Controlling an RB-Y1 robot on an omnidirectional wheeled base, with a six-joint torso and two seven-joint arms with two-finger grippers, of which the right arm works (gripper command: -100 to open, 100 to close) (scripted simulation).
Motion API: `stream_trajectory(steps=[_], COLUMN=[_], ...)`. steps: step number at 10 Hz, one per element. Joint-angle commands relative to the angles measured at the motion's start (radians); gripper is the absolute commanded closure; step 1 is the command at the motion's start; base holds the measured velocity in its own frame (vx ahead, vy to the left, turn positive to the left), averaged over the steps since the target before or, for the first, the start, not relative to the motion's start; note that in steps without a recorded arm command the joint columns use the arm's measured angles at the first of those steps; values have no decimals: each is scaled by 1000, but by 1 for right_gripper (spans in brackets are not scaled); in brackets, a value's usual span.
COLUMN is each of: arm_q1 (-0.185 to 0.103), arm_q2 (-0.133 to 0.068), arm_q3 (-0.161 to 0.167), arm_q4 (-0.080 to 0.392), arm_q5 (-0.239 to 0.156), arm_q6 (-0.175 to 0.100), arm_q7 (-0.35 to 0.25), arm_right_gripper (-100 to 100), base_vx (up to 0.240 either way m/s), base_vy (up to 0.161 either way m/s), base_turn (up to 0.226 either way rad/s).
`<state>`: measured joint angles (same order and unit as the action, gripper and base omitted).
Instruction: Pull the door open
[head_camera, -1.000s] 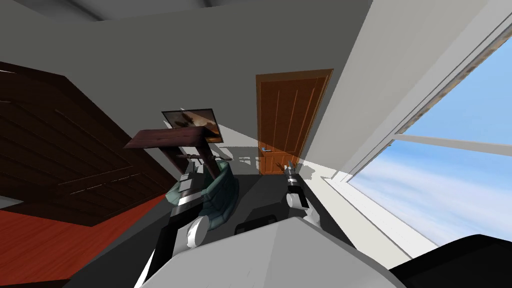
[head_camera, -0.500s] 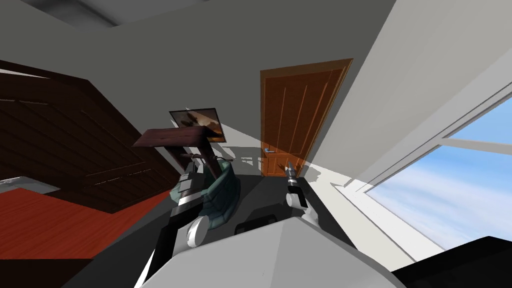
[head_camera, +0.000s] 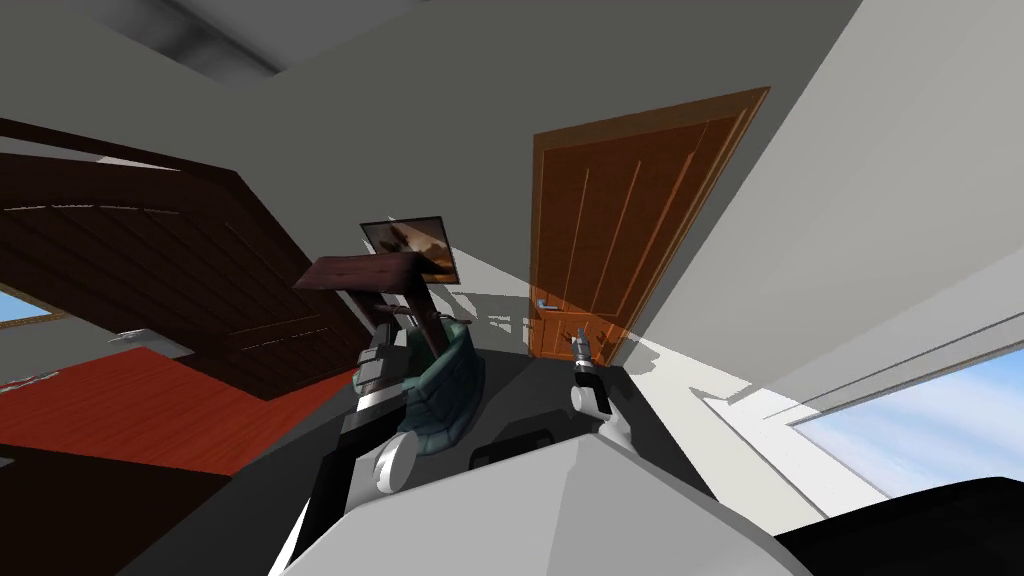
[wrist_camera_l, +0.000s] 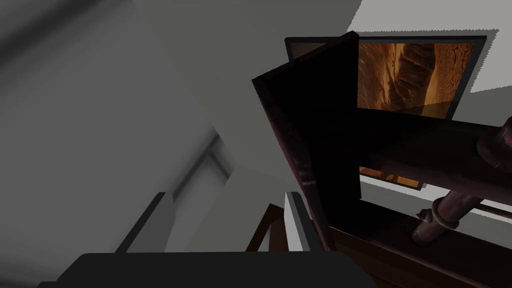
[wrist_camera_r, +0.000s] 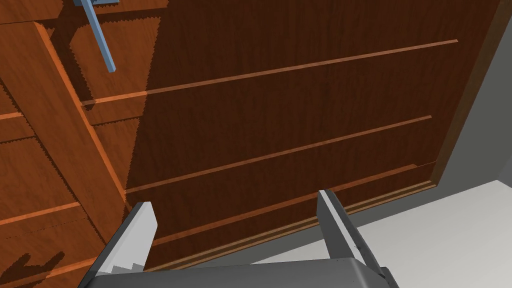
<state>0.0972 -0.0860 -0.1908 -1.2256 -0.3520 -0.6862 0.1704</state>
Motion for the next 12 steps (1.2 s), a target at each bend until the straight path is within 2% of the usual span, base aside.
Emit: stream_trajectory(steps=[1,7,8,10,11,12], arm_q1=[-19,-88,-88,-109,-130,-139], arm_q2=[0,9,9,13,17,19], arm_q3=[-10,-45,-45,-55,-65,-70], arm_q4=[47,210,210,259,306,331], arm_q5=[-11,-49,-49,-60,-72,-77], arm_q6=[-14,-62,-62,-77,-91,-98], arm_q7=[15,65,65,80,95,102], arm_right_gripper=[-100,-100,-100,-100,-100,-100], base_vx=[81,82,61,56,102,114], base_vy=[-40,-50,-40,-35,-81,-85], base_turn=[182,141,48,103,219,205])
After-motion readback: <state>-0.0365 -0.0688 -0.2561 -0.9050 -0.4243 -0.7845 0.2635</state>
